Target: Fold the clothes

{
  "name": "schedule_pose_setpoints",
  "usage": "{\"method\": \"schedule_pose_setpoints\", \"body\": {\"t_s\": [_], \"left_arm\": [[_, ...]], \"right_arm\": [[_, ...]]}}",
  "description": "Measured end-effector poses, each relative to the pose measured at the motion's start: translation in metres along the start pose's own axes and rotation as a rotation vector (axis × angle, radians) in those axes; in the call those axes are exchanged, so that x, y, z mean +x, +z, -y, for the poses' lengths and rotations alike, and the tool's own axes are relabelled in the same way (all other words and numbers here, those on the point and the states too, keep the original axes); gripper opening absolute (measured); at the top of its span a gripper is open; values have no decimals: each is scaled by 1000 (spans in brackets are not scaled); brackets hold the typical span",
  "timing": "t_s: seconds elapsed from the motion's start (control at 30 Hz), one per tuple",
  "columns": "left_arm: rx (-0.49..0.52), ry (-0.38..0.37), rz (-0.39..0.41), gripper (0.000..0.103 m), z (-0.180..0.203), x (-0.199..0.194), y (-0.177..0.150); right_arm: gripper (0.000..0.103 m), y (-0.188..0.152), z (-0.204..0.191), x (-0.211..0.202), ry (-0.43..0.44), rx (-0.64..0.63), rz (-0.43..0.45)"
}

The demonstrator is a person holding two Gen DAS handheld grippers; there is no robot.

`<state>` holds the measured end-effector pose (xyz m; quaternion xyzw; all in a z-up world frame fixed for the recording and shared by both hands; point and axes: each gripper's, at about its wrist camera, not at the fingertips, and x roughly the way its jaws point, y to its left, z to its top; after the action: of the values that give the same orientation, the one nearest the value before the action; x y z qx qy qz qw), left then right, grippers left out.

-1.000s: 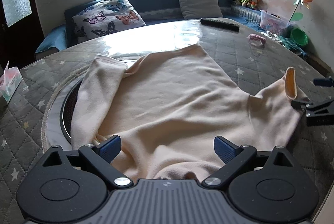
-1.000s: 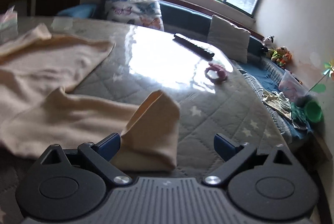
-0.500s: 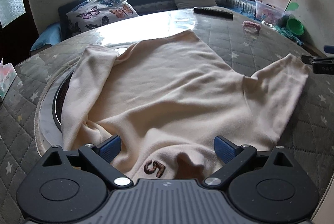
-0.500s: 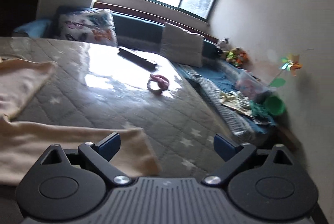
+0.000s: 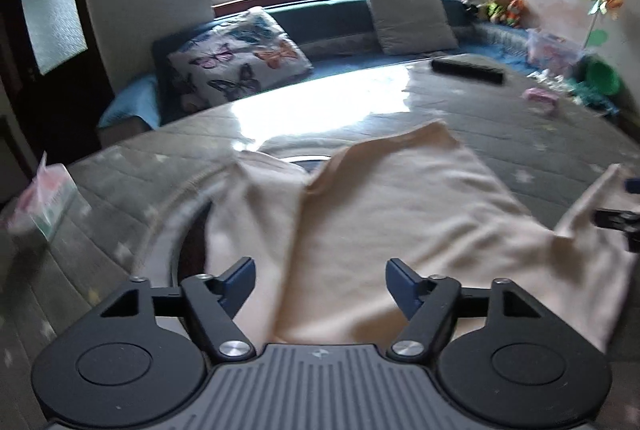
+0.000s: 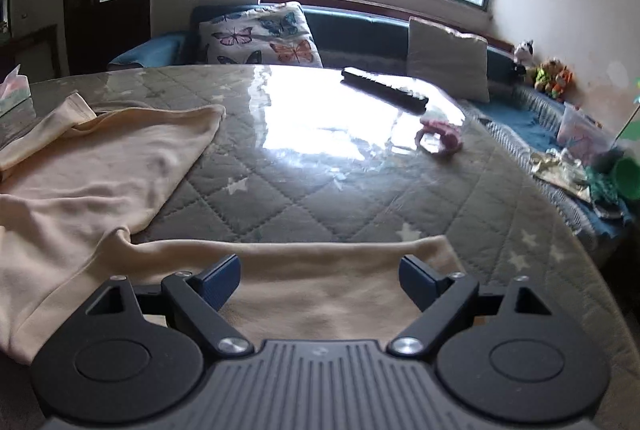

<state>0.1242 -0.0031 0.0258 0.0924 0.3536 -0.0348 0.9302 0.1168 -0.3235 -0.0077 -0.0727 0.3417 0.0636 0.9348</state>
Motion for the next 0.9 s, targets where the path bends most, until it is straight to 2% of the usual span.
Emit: {"method": "schedule_pose_setpoints", "body": {"t_s": [0.17, 0.33, 0.4, 0.47, 0.5, 0.53, 0.63, 0.8, 0.9], "left_arm": [[33, 63, -5, 70, -1, 30, 7], [65, 125, -9, 68, -3, 59, 13], [78, 150, -11, 56, -3, 71, 16], [91, 176, -13, 32, -4, 83, 19], [84, 179, -11, 26, -8, 84, 19], [59, 178, -6, 20, -15, 83, 19], [-31, 186, 21, 13, -44, 71, 18], [-200, 242, 64, 8, -103, 39, 11], [-296, 274, 47, 7, -135, 27, -6]], "right_arm": [[89, -2, -2, 9, 11, 16, -10], [95, -4, 3, 13, 17, 44, -12], [96, -4, 5, 14, 22, 55, -13], [96, -5, 5, 15, 22, 56, -13], [96, -5, 5, 15, 20, 54, -13], [97, -5, 5, 15, 19, 52, -12], [97, -4, 4, 16, 15, 48, -11], [97, -3, 3, 16, 7, 37, -12], [97, -2, 1, 16, 1, 29, -14]]}}
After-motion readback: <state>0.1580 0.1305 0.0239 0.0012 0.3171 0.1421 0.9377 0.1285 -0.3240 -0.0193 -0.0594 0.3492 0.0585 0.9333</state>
